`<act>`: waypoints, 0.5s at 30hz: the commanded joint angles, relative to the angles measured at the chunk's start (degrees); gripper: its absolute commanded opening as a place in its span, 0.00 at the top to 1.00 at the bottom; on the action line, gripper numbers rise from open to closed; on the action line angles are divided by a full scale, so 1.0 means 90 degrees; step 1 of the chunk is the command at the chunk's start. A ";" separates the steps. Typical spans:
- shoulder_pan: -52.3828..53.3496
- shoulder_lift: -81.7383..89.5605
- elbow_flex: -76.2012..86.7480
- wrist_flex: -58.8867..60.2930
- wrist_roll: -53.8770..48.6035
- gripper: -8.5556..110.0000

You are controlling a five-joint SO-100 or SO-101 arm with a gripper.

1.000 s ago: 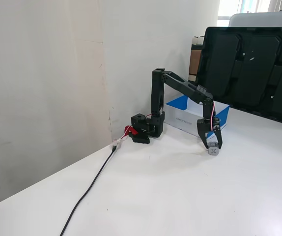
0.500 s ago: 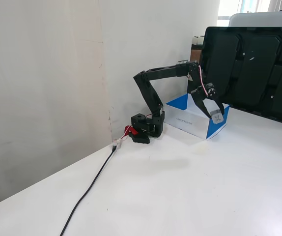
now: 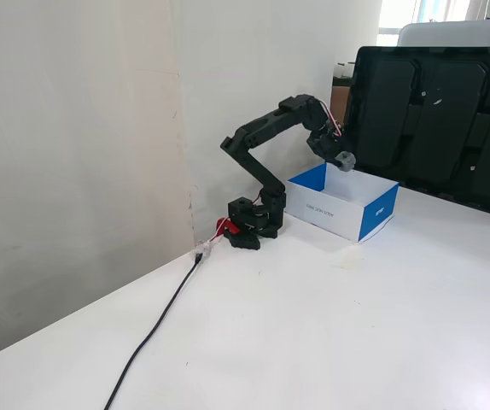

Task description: Pick the gray block and keep it in the box.

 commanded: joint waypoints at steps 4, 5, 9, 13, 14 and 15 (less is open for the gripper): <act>0.0869 0.0059 -0.0293 -0.0234 0.0156 0.76; 0.1426 0.0059 -0.0479 -0.0205 0.0234 0.82; 0.3945 0.0322 -0.0645 -0.0391 0.0244 0.93; 0.5811 0.1182 0.1123 -0.1553 0.0156 0.93; 0.6250 0.1484 0.1621 -0.1914 0.0156 0.93; 0.6631 0.1738 0.2031 -0.2256 0.0146 0.93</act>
